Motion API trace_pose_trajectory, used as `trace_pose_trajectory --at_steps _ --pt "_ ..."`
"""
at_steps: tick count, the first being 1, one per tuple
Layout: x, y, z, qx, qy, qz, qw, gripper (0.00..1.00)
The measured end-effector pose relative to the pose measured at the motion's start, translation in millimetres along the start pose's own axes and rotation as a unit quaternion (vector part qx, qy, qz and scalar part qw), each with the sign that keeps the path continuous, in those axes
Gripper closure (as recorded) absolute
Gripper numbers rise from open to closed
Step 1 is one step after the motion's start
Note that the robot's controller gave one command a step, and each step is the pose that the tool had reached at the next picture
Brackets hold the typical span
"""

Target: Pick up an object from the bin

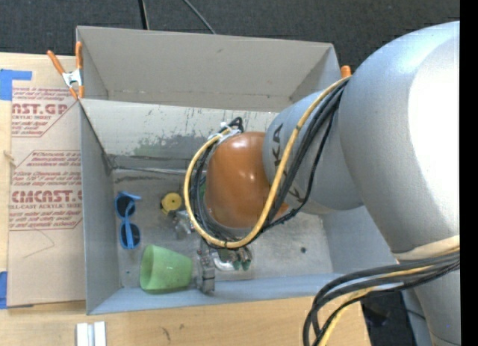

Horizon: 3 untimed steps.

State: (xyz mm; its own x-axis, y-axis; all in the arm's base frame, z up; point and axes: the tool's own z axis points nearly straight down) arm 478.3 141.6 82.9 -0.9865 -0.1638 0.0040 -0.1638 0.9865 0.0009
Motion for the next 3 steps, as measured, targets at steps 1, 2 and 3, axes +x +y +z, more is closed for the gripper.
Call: trace_pose_trajectory --at_steps 1,2,3 --pt "-13.5 61 12 -0.001 -0.0074 -0.013 0.9999 0.0" --pt "-74.6 90 -55 0.001 -0.005 -0.141 0.99 0.0" --pt "-51.1 81 17 0.0 0.0005 -0.132 0.9913 0.0"
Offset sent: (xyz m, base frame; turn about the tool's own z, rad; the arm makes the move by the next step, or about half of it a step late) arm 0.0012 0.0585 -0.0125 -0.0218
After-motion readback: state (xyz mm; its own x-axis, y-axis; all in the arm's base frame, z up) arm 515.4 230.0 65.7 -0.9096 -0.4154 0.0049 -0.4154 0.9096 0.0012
